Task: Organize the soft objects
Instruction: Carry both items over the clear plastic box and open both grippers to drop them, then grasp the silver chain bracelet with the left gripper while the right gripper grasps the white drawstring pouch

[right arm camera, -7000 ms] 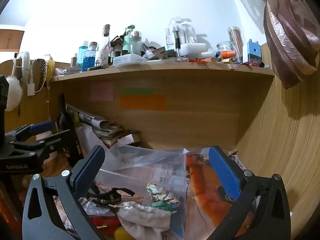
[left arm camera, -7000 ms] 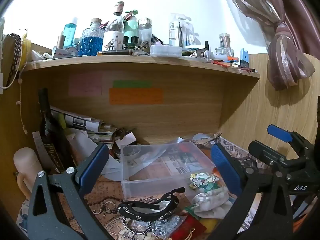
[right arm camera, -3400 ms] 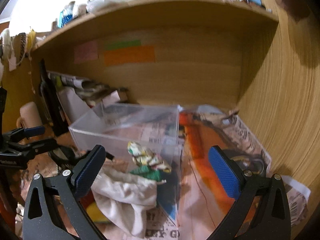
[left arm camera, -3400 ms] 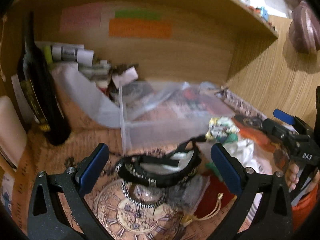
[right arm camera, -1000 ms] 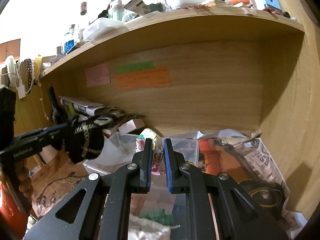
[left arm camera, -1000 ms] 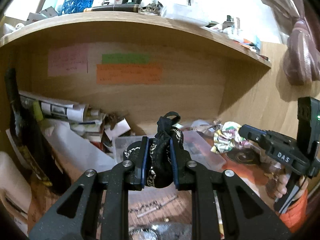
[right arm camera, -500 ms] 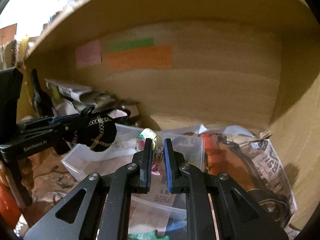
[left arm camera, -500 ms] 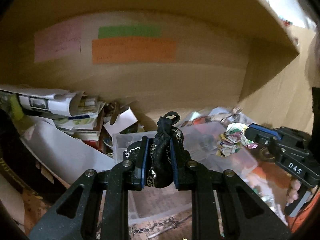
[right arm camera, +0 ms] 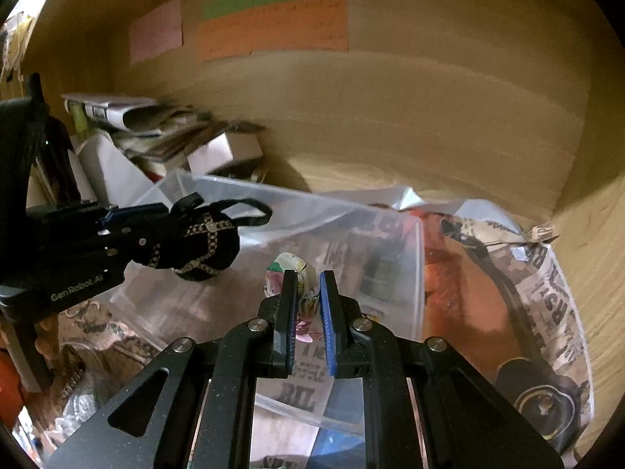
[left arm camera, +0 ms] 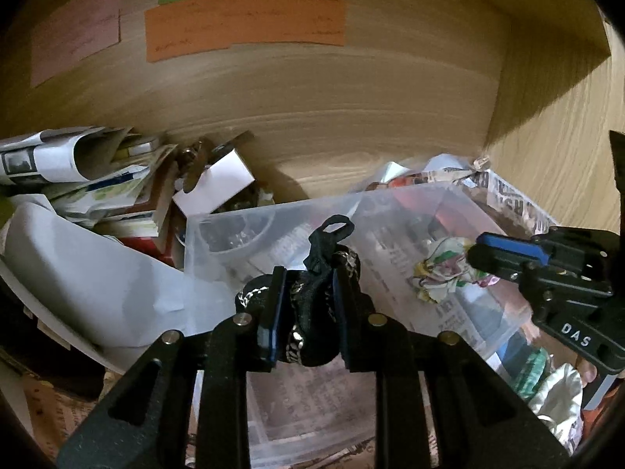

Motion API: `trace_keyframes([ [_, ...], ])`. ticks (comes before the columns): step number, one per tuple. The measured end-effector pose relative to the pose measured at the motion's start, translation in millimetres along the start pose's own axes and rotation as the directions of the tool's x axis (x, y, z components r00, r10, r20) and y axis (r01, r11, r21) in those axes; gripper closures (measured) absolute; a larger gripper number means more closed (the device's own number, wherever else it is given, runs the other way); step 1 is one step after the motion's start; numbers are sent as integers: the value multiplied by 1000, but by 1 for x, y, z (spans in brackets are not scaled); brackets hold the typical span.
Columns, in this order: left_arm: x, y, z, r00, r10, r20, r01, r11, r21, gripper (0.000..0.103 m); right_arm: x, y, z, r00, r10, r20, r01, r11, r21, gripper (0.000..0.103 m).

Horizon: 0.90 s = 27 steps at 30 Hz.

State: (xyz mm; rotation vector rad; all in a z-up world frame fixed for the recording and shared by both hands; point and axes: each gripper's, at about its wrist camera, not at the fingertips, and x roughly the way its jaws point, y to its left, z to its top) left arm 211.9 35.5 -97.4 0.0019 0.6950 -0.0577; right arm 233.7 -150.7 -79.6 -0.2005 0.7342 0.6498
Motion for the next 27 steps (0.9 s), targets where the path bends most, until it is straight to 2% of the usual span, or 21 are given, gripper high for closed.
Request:
trace_keyframes([
  [2, 1, -4, 1, 1000, 0, -1, 0, 1000, 10, 68, 2, 1, -1, 1000, 0, -12, 0, 1000, -5, 92],
  [5, -3, -6, -1, 1000, 1, 3, -1, 1000, 18, 57, 1, 3, -1, 1000, 4, -22, -4, 1000, -15, 92],
  [8, -7, -7, -3, 1000, -10, 0, 10, 1000, 15, 49, -2, 5, -1, 1000, 6, -23, -6, 1000, -23, 82],
  [12, -15, -5, -4, 1000, -25, 2, 25, 1000, -6, 44, -11, 8, -1, 1000, 2, 1, -2, 1000, -26, 63],
  [16, -30, -2, -4, 999, -37, 19, 38, 999, -27, 39, -28, 9, 1, 999, 2, 48, -1, 1000, -16, 47],
  [20, -52, -1, -3, 997, -38, 60, 40, 999, -33, 33, -52, 11, 3, 994, -1, 113, 2, 1000, -11, 40],
  [22, -66, -1, -3, 995, -37, 90, 40, 999, -34, 30, -66, 13, 3, 989, -5, 151, 6, 1000, -9, 32],
  [27, -97, 3, -8, 988, -36, 150, 43, 998, -43, 15, -96, 17, -3, 975, -3, 221, 4, 1000, -6, 26],
])
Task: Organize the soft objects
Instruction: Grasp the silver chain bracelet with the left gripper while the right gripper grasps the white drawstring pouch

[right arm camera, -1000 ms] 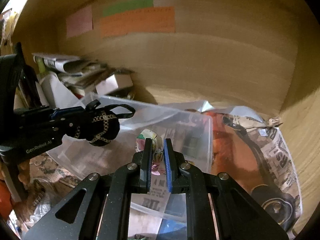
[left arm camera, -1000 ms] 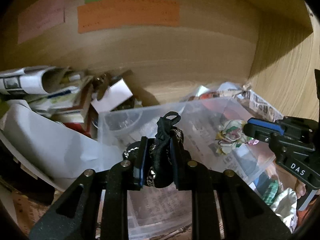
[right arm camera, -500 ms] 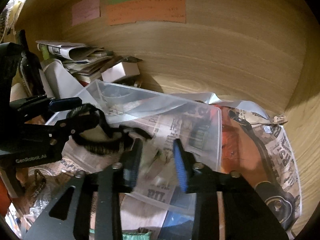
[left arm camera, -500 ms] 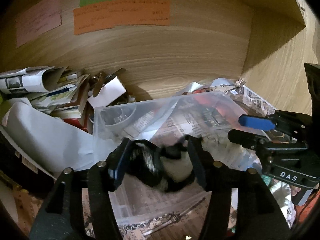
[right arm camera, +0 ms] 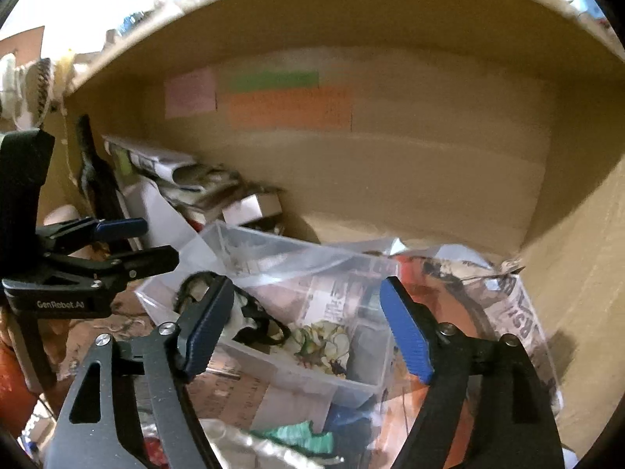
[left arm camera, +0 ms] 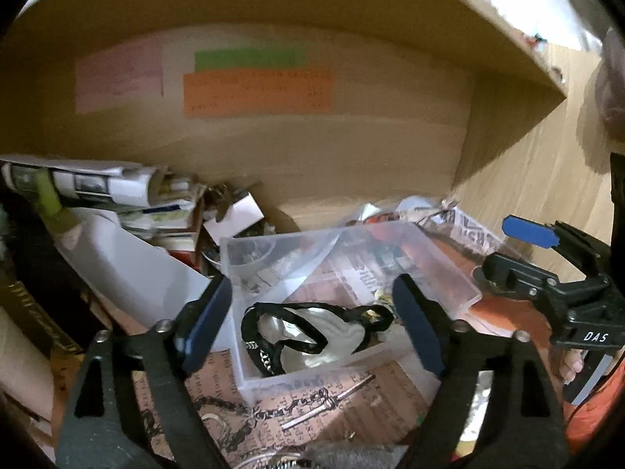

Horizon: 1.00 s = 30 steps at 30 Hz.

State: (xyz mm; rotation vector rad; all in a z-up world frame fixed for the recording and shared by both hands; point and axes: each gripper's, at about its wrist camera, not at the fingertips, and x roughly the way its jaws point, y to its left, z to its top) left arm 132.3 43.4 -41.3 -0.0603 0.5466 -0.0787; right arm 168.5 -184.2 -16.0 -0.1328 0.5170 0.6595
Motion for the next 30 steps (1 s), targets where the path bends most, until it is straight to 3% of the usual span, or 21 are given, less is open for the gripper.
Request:
trace_keyframes([
  [3, -17, 1, -4, 1000, 3, 19, -3, 1000, 0, 10, -14, 3, -5, 1000, 0, 29, 0, 1000, 5, 20],
  [11, -40, 2, -33, 1000, 21, -4, -20, 1000, 18, 5, -30, 9, -30, 1000, -6, 20, 5, 1000, 31, 20],
  [18, -35, 12, -71, 993, 38, -113, -38, 999, 3, 4, -35, 15, -55, 999, 7, -32, -5, 999, 52, 20],
  [25, -17, 25, -114, 967, 8, -254, -26, 997, -68, 4, -31, 17, -83, 994, 23, -108, -13, 996, 93, 19],
  [30, -7, 27, -131, 950, -9, -311, -16, 997, -76, 4, -24, 16, -97, 987, 31, -156, -13, 993, 120, 19],
])
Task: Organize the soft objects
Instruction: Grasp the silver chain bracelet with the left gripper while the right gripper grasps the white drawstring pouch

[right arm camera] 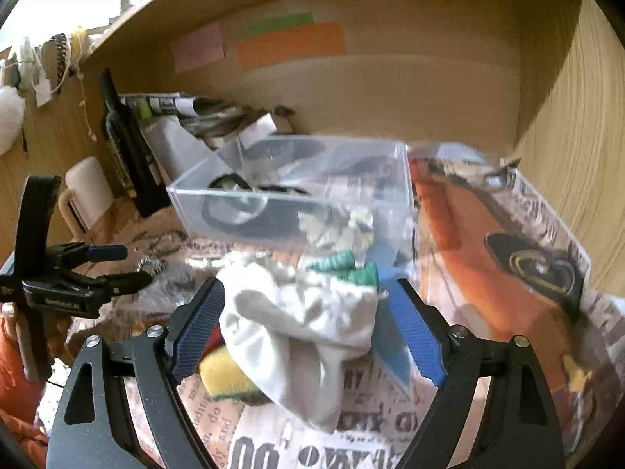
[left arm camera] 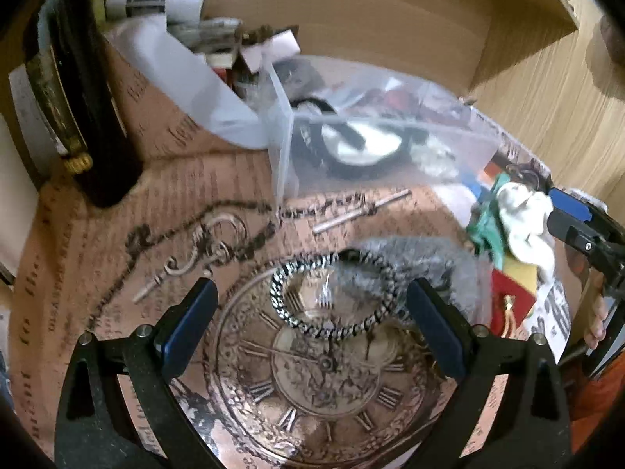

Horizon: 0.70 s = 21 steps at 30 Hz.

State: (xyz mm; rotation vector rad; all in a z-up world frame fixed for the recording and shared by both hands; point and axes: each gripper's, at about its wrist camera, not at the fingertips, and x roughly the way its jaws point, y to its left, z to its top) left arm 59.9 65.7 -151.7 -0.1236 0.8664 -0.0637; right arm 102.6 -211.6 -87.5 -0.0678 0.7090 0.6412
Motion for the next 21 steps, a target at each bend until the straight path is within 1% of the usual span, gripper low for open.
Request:
trace_keyframes([
  [3, 4, 1, -2, 1000, -10, -5, 10, 1000, -11, 4, 5, -3, -4, 1000, 2, -17, -2, 1000, 17, 19],
  [7, 7, 6, -4, 999, -38, 0, 38, 999, -39, 5, 14, -5, -8, 999, 30, -43, -28, 999, 41, 19],
  [8, 7, 7, -4, 999, -37, 5, 38, 998, -42, 8, 15, -5, -9, 998, 37, -47, -35, 998, 44, 21],
  [9, 7, 7, -4, 999, -38, 9, 39, 998, -42, 10, 17, -6, -10, 998, 45, -54, -42, 998, 48, 27],
  [10, 6, 7, -5, 999, -42, 12, 42, 998, -42, 16, 19, -5, -11, 997, 49, -63, -46, 998, 49, 34],
  [11, 6, 8, -4, 999, -46, 12, 47, 998, -42, 21, 21, -5, -12, 996, 51, -67, -47, 998, 50, 36],
  [13, 6, 9, -5, 999, -52, 13, 52, 998, -44, 25, 22, -5, -14, 996, 55, -70, -51, 997, 55, 48],
  [14, 5, 8, -5, 999, -51, 15, 52, 998, -45, 27, 22, -6, -14, 996, 58, -69, -54, 997, 57, 51],
  [16, 5, 8, -5, 999, -52, 15, 53, 998, -39, 33, 21, -7, -14, 996, 59, -66, -55, 997, 61, 63],
  [17, 5, 7, -5, 999, -52, 14, 53, 998, -36, 35, 21, -7, -14, 996, 60, -64, -56, 996, 62, 65],
  [18, 4, 7, -5, 999, -51, 14, 51, 998, -34, 37, 20, -8, -14, 996, 61, -61, -57, 996, 64, 70],
  [19, 4, 7, -5, 999, -47, 15, 48, 998, -32, 41, 20, -8, -14, 996, 60, -60, -56, 996, 65, 74],
  [20, 4, 8, -5, 999, -45, 14, 46, 998, -33, 46, 19, -8, -14, 996, 61, -58, -57, 996, 65, 76],
  [21, 5, 9, -5, 999, -45, 12, 46, 998, -34, 48, 19, -8, -14, 997, 61, -55, -57, 996, 65, 79],
])
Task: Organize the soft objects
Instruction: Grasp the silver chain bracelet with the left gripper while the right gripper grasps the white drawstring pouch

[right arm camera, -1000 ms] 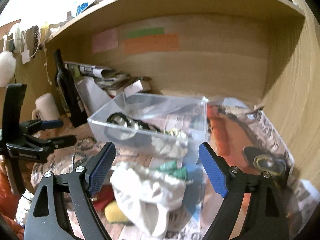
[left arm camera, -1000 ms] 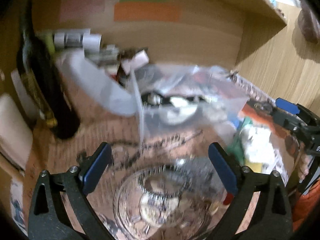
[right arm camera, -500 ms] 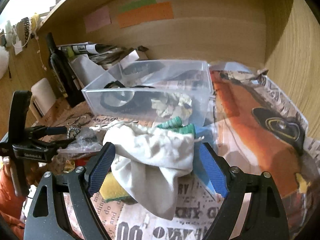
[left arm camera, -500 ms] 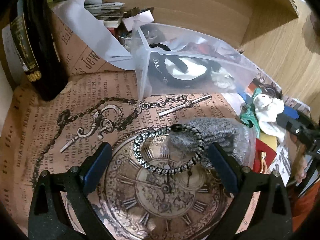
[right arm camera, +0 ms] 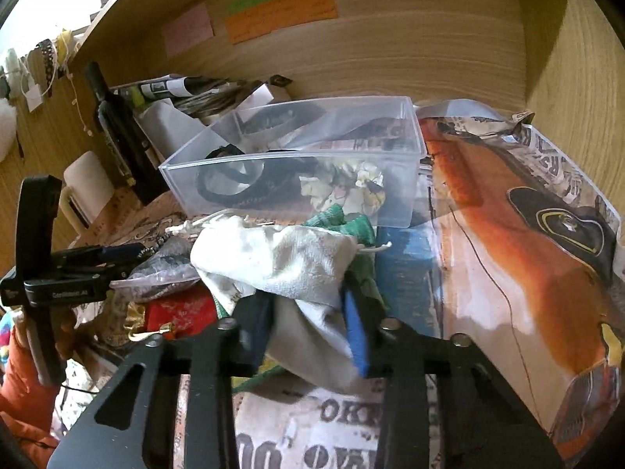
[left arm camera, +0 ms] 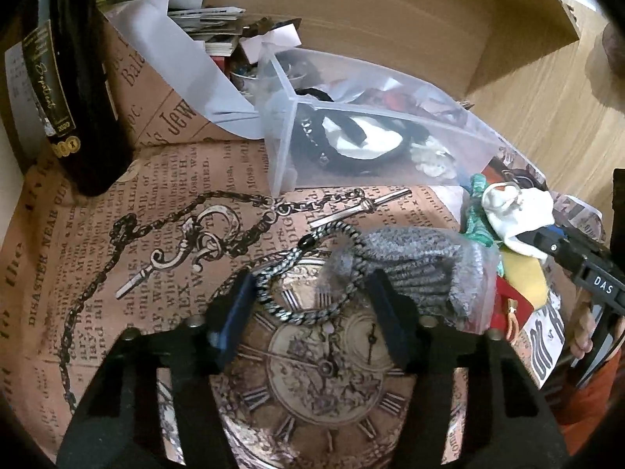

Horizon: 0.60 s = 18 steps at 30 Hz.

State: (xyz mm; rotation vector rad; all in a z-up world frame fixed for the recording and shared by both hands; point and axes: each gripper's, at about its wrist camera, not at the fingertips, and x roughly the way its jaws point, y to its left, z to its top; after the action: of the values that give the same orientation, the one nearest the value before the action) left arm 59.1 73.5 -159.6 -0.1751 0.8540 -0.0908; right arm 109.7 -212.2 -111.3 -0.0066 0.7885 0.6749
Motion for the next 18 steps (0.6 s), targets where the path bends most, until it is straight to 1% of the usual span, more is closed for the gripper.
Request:
trace_keyframes([
  [3, 0, 6, 1, 1000, 0, 2, 0, 1000, -18, 54, -4, 1, 1, 1000, -5, 18, 5, 1000, -2, 83],
  [4, 0, 8, 1, 1000, 3, 4, -2, 1000, -24, 58, -6, 1, 1, 1000, -5, 27, 5, 1000, -4, 85],
  [8, -2, 11, 2, 1000, 10, 15, -10, 999, -40, 74, -16, 3, 6, 998, -10, 67, 11, 1000, -12, 86],
  [11, -7, 9, 4, 999, 24, 37, -23, 999, -31, 81, -24, 2, 11, 995, -16, 97, 18, 1000, -15, 86],
  [14, -13, 6, 6, 998, 32, 58, -31, 999, -15, 87, -31, 2, 17, 992, -22, 128, 24, 1000, -18, 86],
  [18, -23, 1, 10, 995, 39, 92, -40, 999, 4, 89, -37, 0, 28, 985, -27, 170, 32, 999, -22, 86],
])
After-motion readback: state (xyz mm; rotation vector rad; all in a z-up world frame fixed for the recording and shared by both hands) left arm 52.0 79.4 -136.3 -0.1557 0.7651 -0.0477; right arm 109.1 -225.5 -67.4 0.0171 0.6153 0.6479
